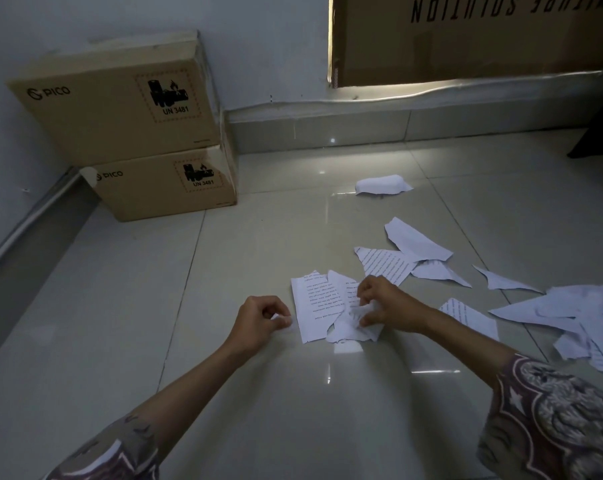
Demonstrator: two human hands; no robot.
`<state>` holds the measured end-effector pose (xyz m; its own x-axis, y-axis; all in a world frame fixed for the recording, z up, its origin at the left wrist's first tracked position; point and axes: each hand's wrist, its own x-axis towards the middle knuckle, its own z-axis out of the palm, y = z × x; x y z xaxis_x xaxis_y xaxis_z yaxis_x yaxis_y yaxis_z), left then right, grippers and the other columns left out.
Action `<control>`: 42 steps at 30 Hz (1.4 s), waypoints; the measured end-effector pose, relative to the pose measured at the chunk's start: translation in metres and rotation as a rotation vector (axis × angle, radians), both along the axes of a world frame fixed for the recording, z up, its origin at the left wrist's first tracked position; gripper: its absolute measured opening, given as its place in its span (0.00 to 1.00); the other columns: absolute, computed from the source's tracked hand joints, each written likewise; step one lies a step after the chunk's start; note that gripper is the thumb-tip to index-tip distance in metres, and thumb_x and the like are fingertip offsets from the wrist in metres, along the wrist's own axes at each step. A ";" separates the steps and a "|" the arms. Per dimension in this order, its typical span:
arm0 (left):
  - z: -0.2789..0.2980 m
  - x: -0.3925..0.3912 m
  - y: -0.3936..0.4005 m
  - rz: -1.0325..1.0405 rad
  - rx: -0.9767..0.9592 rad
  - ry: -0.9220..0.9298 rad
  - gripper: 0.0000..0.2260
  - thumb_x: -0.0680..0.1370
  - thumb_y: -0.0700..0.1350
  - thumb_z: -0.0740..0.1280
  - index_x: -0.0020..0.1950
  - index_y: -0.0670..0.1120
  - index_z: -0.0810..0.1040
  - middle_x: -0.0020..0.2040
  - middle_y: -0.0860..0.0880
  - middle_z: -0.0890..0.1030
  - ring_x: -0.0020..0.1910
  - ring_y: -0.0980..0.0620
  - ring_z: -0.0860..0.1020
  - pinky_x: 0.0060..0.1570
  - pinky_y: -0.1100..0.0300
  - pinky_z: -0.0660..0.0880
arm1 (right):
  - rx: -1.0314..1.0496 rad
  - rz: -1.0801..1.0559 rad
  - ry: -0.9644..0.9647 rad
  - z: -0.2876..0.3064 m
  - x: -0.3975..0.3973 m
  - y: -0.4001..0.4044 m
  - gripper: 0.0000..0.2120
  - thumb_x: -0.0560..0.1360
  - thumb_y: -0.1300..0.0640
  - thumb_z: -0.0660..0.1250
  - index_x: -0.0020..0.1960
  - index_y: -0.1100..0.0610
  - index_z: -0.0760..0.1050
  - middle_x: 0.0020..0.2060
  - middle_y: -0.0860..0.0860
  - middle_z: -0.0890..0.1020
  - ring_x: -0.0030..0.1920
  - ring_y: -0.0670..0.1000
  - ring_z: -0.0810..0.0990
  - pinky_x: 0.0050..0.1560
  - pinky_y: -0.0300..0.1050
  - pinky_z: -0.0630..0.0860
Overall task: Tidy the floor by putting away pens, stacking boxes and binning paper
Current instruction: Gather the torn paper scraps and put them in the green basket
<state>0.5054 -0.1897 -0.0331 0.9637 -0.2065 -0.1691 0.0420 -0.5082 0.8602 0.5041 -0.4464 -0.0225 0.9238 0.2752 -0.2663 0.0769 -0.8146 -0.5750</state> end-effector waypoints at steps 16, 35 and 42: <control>0.009 0.002 -0.054 0.187 -0.187 0.085 0.07 0.70 0.31 0.71 0.33 0.37 0.76 0.31 0.43 0.70 0.27 0.50 0.68 0.23 0.64 0.71 | 0.160 -0.094 0.090 -0.015 -0.004 -0.026 0.07 0.67 0.62 0.72 0.34 0.57 0.75 0.32 0.52 0.73 0.33 0.47 0.70 0.34 0.38 0.65; 0.181 -0.085 -0.311 -0.359 -0.364 0.074 0.06 0.76 0.32 0.64 0.40 0.38 0.70 0.34 0.40 0.76 0.20 0.59 0.74 0.22 0.67 0.67 | 0.769 -0.970 -0.466 0.158 -0.207 -0.202 0.11 0.69 0.67 0.71 0.31 0.67 0.72 0.25 0.51 0.70 0.25 0.45 0.66 0.25 0.33 0.61; 0.235 -0.189 -0.416 -0.714 -0.388 0.155 0.07 0.75 0.34 0.65 0.38 0.40 0.74 0.31 0.44 0.76 0.23 0.53 0.70 0.26 0.67 0.68 | 0.718 -1.262 -0.723 0.223 -0.347 -0.243 0.03 0.69 0.65 0.71 0.36 0.62 0.80 0.29 0.53 0.79 0.28 0.46 0.74 0.29 0.36 0.68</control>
